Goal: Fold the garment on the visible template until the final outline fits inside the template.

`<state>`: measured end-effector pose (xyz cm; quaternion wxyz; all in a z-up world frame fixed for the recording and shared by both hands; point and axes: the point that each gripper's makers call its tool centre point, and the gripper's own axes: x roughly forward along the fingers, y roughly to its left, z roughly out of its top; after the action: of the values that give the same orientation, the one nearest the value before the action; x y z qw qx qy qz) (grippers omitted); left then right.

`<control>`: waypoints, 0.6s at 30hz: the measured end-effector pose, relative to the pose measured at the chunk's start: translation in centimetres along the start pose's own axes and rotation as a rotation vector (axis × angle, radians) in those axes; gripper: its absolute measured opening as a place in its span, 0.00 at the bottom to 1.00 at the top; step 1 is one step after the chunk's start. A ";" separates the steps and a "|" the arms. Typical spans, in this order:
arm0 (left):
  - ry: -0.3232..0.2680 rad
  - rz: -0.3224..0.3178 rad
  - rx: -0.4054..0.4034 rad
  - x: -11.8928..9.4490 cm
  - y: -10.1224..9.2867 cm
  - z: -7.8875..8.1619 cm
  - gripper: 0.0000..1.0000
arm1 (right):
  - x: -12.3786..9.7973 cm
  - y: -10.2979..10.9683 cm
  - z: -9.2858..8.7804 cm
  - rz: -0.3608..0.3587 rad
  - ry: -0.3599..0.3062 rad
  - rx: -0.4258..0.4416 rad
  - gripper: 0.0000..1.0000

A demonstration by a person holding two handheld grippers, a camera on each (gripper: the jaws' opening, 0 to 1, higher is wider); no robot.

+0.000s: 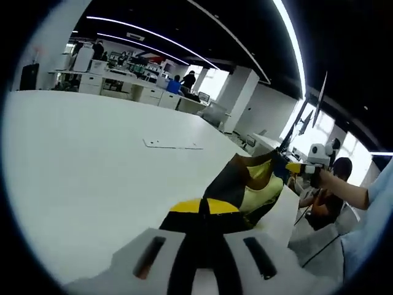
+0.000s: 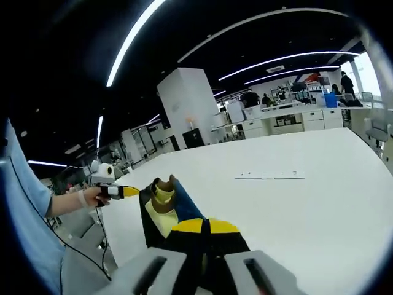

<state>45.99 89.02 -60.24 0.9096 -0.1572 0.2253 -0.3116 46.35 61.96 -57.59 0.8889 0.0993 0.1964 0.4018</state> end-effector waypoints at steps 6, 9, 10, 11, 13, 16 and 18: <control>-0.023 0.011 0.000 -0.7 -1.4 1.5 0.00 | -0.1 1.0 1.4 0.017 -0.054 -0.021 0.00; -0.030 0.010 -0.002 -1.1 -2.0 2.3 0.00 | -0.2 1.3 2.0 0.026 -0.070 -0.024 0.00; -0.037 0.006 -0.006 -1.2 -2.2 2.6 0.00 | -0.2 1.3 2.2 0.027 -0.072 -0.030 0.00; -0.044 0.006 -0.003 -1.4 -2.4 3.0 0.00 | -0.3 1.4 2.5 0.030 -0.076 -0.034 0.00; -0.052 0.010 0.005 -1.6 -2.6 3.4 0.00 | -0.4 1.5 3.1 0.035 -0.091 -0.039 0.00; -0.066 0.014 0.010 -2.1 -2.7 3.9 0.00 | -0.5 1.7 4.0 0.044 -0.102 -0.053 0.00; -0.080 0.014 0.009 -2.4 -2.8 4.3 0.00 | -0.6 2.0 4.5 0.050 -0.106 -0.068 0.00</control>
<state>45.08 89.11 -54.62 0.9207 -0.1640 0.1886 -0.2996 46.59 62.77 -52.66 0.8906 0.0949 0.1327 0.4244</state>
